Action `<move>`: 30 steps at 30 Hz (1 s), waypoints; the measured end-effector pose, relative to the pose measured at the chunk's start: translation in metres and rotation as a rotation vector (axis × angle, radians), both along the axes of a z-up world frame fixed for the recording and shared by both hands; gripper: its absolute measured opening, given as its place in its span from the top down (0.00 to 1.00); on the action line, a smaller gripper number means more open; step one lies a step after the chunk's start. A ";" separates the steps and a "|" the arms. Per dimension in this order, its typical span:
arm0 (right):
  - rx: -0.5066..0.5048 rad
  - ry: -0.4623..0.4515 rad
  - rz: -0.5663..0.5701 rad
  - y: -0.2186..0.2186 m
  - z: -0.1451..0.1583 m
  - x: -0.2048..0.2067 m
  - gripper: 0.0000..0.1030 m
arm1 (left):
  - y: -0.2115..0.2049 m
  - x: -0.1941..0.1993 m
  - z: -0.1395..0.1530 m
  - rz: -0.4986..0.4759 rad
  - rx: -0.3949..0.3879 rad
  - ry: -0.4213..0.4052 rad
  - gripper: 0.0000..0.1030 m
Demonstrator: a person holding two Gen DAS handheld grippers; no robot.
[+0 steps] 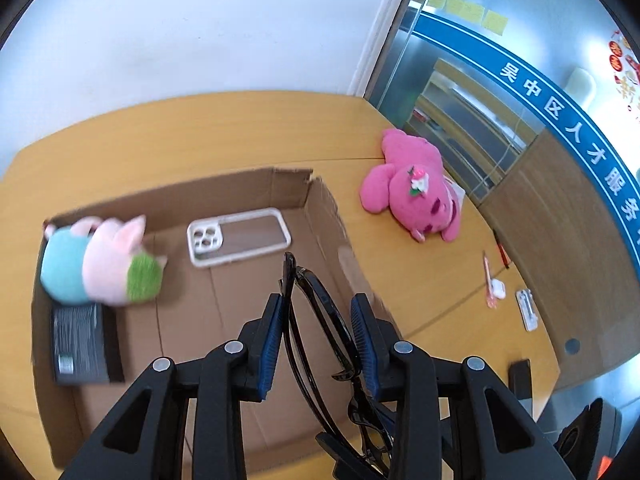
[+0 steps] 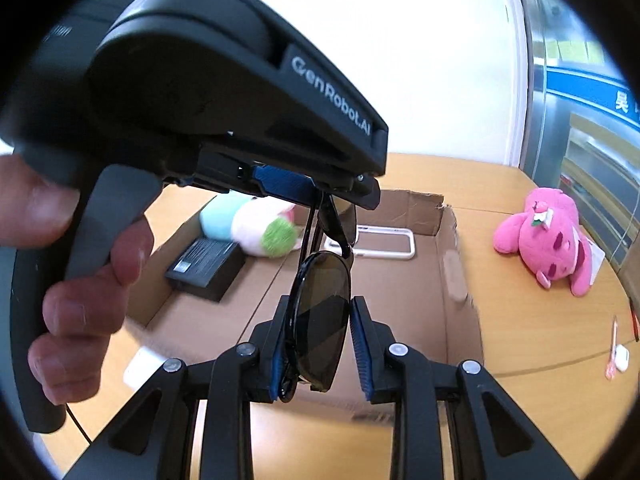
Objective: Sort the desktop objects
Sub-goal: 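Lift the sunglasses with the right gripper and lower them into the cardboard box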
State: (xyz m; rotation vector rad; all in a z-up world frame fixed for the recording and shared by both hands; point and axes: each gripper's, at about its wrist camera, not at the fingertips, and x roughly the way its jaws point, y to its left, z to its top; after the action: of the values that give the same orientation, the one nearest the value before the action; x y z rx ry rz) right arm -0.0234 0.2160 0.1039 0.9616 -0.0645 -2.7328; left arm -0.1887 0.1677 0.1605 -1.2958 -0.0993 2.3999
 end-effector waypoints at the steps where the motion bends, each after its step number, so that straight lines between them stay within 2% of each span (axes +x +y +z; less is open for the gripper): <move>1: -0.008 -0.013 -0.001 0.008 -0.003 -0.013 0.73 | 0.004 -0.012 -0.003 -0.007 -0.010 -0.005 0.65; 6: -0.077 -0.131 -0.032 0.033 -0.022 -0.062 0.73 | 0.023 -0.058 -0.032 -0.048 -0.021 -0.070 0.65; 17: -0.062 -0.381 -0.105 0.053 -0.092 -0.143 0.74 | 0.043 -0.139 -0.129 -0.078 0.029 -0.293 0.66; 22: -0.014 -0.524 -0.150 0.056 -0.115 -0.161 0.74 | 0.054 -0.147 -0.165 -0.107 0.048 -0.371 0.68; 25: 0.027 -0.588 -0.165 0.055 -0.124 -0.164 0.74 | 0.056 -0.146 -0.171 -0.114 0.055 -0.380 0.68; 30: 0.039 -0.608 -0.181 0.055 -0.128 -0.162 0.74 | 0.061 -0.143 -0.172 -0.123 0.036 -0.384 0.67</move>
State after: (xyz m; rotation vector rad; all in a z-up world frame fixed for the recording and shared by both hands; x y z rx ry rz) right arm -0.1857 0.2714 -0.0238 1.8397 -0.2136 -2.4889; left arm -0.3313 0.2283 -0.0112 -1.6782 -0.1661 2.0138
